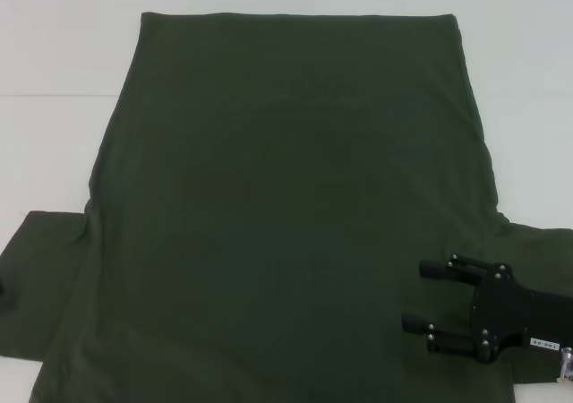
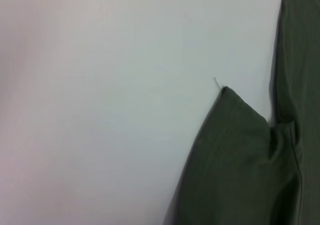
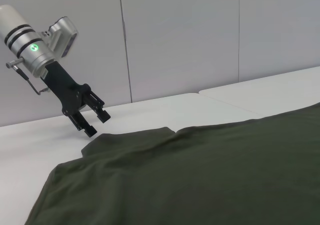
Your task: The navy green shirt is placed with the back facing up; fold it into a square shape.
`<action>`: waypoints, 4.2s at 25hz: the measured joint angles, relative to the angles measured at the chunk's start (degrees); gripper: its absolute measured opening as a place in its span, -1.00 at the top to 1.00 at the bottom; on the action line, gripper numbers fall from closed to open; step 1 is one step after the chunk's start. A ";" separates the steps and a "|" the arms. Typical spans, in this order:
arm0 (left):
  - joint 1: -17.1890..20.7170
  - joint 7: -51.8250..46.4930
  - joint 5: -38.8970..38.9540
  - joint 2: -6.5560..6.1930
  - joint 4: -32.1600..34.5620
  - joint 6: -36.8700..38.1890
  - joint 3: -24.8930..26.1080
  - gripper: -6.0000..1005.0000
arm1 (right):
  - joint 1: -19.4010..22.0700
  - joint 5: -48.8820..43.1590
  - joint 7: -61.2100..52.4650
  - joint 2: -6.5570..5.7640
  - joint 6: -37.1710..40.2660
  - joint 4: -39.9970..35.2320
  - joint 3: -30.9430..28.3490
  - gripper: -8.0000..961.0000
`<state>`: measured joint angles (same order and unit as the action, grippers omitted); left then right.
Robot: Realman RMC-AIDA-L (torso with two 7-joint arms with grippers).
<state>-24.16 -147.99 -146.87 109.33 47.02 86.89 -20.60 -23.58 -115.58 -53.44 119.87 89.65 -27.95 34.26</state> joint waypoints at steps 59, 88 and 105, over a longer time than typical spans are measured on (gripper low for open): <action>-3.00 0.45 -0.44 0.27 -3.84 -4.94 -4.81 0.41 | -0.12 0.00 -0.70 0.00 0.76 0.00 -0.16 -0.68; -4.79 1.10 -0.34 -2.23 8.25 1.91 -4.99 0.92 | -0.33 2.47 -0.36 -0.06 2.17 -0.09 -0.17 -0.68; -12.55 0.39 0.38 5.50 12.16 9.85 -9.39 0.90 | -0.51 2.46 -0.09 0.27 0.84 2.44 -0.17 -0.68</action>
<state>-36.71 -147.60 -146.49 114.83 59.18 96.74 -29.99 -24.09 -113.11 -53.52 120.14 90.49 -25.51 34.10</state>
